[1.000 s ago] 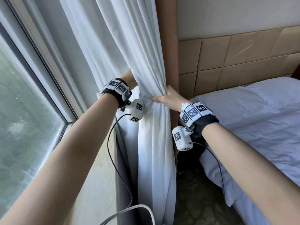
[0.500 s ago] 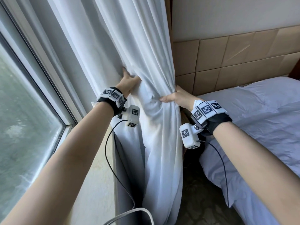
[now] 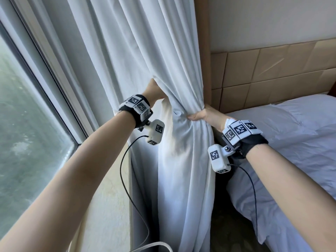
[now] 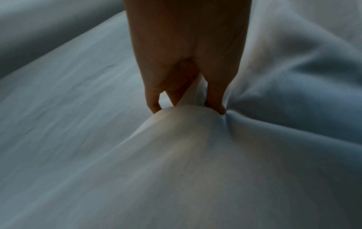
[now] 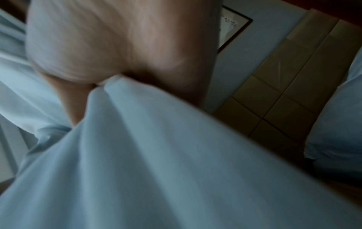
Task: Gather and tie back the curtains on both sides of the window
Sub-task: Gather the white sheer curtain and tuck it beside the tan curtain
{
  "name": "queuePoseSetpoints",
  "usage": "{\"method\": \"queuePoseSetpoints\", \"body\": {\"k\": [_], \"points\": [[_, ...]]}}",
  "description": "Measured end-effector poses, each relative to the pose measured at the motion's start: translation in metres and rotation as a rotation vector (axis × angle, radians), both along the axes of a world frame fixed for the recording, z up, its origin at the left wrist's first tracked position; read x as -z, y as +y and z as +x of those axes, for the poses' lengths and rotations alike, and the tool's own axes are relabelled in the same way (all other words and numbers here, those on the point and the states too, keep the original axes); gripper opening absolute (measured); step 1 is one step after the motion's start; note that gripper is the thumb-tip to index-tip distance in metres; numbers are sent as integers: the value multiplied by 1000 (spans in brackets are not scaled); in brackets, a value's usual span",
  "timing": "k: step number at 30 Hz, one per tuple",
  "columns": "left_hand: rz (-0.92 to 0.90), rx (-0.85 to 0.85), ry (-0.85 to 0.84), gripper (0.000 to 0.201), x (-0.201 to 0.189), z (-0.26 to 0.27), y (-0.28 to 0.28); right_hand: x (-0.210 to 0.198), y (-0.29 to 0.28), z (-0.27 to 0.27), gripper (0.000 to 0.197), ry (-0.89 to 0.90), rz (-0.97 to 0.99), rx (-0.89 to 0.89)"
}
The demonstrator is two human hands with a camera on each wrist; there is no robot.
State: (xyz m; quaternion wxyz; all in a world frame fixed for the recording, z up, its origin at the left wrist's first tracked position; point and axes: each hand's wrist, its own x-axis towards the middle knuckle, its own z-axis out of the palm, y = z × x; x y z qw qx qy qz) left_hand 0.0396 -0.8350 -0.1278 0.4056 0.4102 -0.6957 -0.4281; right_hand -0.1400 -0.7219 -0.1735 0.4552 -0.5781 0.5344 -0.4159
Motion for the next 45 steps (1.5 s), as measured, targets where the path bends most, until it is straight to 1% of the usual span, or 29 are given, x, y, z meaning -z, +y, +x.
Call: {"method": "queuePoseSetpoints", "body": {"k": [2,3,4,6,8,9,10,12,14,15,17,20,22,24,27,29,32,34,35,36,37,38,39,40,41,42,43,44,45], "points": [[-34,-64,-34,17,-3,0,6,-1,2,-4,36,-9,-16,18],[-60,-104,-41,13,-3,3,9,-1,1,-8,37,-7,-16,40],[-76,-136,-32,13,-1,7,6,-2,2,-10,37,-11,-18,63],[-100,-203,-24,27,1,18,1,-3,2,-15,39,-9,-19,132],[-124,-241,-44,40,7,32,-7,-2,2,-19,34,14,-26,203],[-128,-284,-81,45,10,40,-10,-1,2,-20,34,43,-27,250],[-145,-336,-111,49,13,47,-14,0,0,-21,37,89,-51,295],[-201,-428,-201,47,16,61,-10,1,-3,-21,43,185,-90,364],[-272,-478,-263,43,19,73,2,0,-5,-16,57,287,-107,434],[-294,-494,-271,41,20,76,11,-2,-4,-10,54,340,-101,471],[-332,-503,-223,37,25,80,30,-3,-2,0,39,503,-126,532],[-387,-513,-168,44,34,81,52,-4,-1,19,35,760,-205,535],[-431,-469,-200,51,35,76,65,-4,-1,32,32,875,-230,493],[-475,-393,-244,55,28,63,78,-4,-1,45,31,926,-240,459],[-498,-288,-301,55,16,39,84,-2,2,67,28,936,-267,385],[-434,-201,-321,46,11,25,76,2,5,77,25,903,-258,353],[-264,-109,-257,34,9,16,67,2,8,78,25,747,-210,324],[-196,-57,-264,44,12,14,66,2,6,68,28,607,-125,276],[-190,-21,-253,42,15,14,67,2,5,63,35,529,-81,241],[-167,27,-213,34,17,14,71,2,5,59,45,440,-43,191],[-140,80,-155,24,17,15,76,2,6,55,58,344,-21,132],[-92,124,-90,20,19,16,79,4,5,53,68,260,-6,73],[-19,170,-18,23,19,18,82,5,6,52,73,204,-2,30],[68,226,40,33,19,21,86,6,6,52,73,191,-20,14],[137,283,74,49,20,26,85,8,5,52,70,224,-54,38],[170,349,80,63,20,31,83,9,4,52,64,294,-95,112],[176,387,67,66,22,34,81,12,3,52,55,368,-134,216],[163,384,64,61,24,39,79,14,3,51,47,421,-161,298],[113,321,67,54,26,45,75,16,4,51,42,464,-174,338]]}}
